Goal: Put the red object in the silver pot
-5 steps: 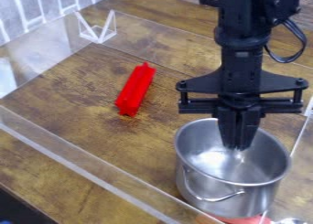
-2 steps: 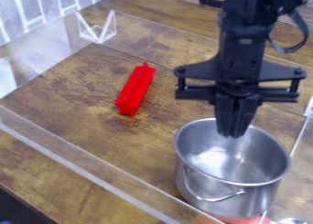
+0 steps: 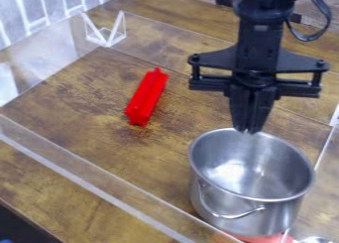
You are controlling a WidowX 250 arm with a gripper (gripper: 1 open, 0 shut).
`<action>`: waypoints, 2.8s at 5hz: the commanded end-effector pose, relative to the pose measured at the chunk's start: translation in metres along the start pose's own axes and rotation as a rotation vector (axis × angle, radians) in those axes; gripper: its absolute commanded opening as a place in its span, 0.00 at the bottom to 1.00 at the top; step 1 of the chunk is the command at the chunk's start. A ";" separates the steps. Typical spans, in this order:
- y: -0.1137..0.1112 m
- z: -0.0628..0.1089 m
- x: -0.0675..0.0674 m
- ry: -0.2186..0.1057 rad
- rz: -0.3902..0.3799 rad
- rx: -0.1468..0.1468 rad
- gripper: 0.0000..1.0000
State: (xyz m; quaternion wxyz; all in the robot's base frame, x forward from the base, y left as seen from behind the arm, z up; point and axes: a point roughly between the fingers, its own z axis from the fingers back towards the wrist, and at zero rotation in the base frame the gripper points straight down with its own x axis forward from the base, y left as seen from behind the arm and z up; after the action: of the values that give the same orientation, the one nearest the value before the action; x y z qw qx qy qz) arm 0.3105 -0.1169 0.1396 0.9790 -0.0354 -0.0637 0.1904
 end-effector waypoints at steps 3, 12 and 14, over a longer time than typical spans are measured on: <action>0.016 -0.004 0.012 -0.015 0.052 0.038 0.00; 0.123 -0.090 0.117 -0.032 0.285 0.009 1.00; 0.131 -0.104 0.132 -0.022 0.323 0.013 1.00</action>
State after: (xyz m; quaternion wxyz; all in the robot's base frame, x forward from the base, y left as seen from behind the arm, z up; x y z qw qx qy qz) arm 0.3923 0.0447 0.0282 0.9372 -0.0345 -0.0492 0.3435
